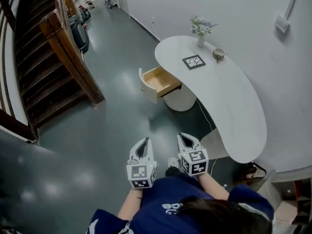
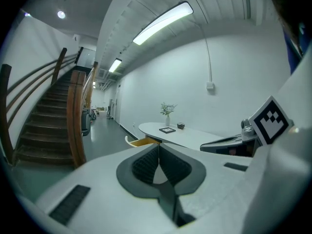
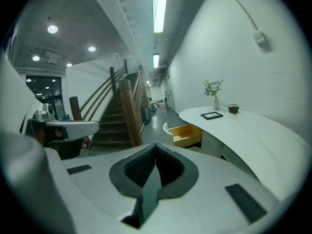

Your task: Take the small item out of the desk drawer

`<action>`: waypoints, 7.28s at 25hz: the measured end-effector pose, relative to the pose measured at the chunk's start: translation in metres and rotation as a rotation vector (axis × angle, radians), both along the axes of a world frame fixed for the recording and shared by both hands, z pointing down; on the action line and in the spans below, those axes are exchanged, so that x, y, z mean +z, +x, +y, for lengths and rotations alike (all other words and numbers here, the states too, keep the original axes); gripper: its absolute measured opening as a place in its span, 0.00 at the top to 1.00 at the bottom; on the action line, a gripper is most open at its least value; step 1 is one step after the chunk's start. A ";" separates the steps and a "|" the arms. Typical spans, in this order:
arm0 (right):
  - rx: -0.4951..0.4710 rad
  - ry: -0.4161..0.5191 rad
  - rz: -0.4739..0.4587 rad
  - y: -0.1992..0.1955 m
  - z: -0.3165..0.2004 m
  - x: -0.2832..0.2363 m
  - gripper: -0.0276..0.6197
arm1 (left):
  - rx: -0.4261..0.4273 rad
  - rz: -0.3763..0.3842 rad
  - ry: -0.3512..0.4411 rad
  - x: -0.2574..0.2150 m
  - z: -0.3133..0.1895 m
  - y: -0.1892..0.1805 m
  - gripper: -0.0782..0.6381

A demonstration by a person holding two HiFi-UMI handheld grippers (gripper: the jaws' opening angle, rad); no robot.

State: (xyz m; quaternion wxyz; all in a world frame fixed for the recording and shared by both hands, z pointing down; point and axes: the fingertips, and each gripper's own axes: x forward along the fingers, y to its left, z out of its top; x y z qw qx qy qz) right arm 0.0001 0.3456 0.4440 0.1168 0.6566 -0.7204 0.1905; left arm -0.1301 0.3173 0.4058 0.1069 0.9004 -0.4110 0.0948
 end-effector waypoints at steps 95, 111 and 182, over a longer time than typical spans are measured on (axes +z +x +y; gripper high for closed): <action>-0.096 -0.296 -0.077 0.105 -0.461 0.093 0.94 | -0.085 -0.094 -0.182 0.075 -0.463 0.100 0.88; -0.239 -0.485 -0.096 0.094 -0.520 0.154 0.85 | -0.236 -0.135 -0.239 0.091 -0.497 0.105 0.88; -0.327 -0.978 0.149 0.075 -0.546 0.387 0.58 | -0.603 -0.336 -0.470 0.134 -0.437 -0.009 0.88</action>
